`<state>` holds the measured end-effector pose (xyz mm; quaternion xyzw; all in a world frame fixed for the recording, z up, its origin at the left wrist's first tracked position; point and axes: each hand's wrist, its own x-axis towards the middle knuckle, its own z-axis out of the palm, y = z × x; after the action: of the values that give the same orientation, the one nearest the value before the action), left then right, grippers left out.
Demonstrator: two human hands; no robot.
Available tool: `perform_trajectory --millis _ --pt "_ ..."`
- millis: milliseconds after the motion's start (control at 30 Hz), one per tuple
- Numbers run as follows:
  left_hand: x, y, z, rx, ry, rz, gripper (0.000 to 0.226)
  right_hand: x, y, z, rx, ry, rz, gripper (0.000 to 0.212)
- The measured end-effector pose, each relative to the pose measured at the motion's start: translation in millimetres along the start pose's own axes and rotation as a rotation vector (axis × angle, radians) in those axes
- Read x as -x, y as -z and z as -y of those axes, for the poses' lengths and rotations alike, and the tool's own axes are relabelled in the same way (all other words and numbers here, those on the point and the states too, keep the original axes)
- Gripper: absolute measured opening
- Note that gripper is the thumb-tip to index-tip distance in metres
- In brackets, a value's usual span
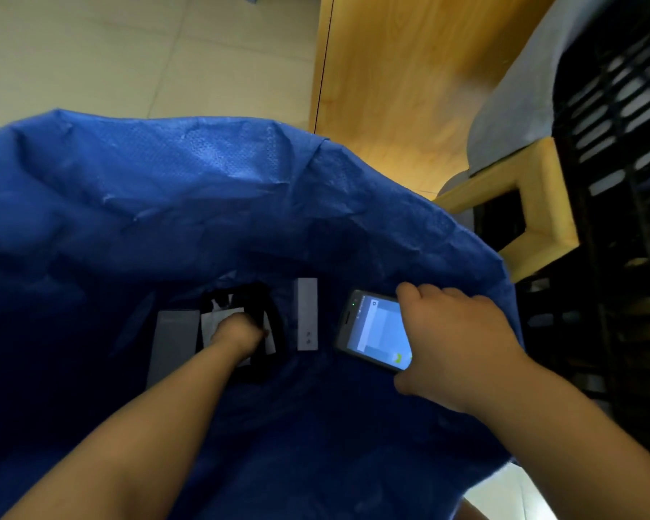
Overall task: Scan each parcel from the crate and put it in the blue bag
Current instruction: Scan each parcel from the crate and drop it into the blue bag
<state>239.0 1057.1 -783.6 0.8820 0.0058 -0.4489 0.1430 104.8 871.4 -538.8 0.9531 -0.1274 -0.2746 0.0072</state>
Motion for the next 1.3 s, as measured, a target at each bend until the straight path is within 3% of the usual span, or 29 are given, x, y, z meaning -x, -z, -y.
perform_trajectory --millis 167,400,767,1033,1300 --pt "41.7 23.3 -4.5 -0.058 -0.122 0.007 0.036 29.7 18.5 -1.8 -0.010 -0.031 -0.071 0.065" --pt "122.1 64.3 -8.5 -0.102 -0.309 -0.163 0.028 94.2 48.1 -11.0 -0.049 -0.118 -0.130 0.062" --pt "290.9 83.0 -45.6 0.078 -0.669 -0.240 0.021 238.8 62.9 -47.2 -0.181 -0.257 -0.339 0.072" --pt "392.7 50.0 -116.4 0.168 -0.924 -0.240 0.010 328.3 33.8 -117.0 -0.331 -0.443 -0.561 0.076" --pt "439.3 -21.8 -211.8 0.136 -1.108 -0.209 0.006 342.4 -22.3 -204.1 -0.435 -0.769 -0.723 0.085"
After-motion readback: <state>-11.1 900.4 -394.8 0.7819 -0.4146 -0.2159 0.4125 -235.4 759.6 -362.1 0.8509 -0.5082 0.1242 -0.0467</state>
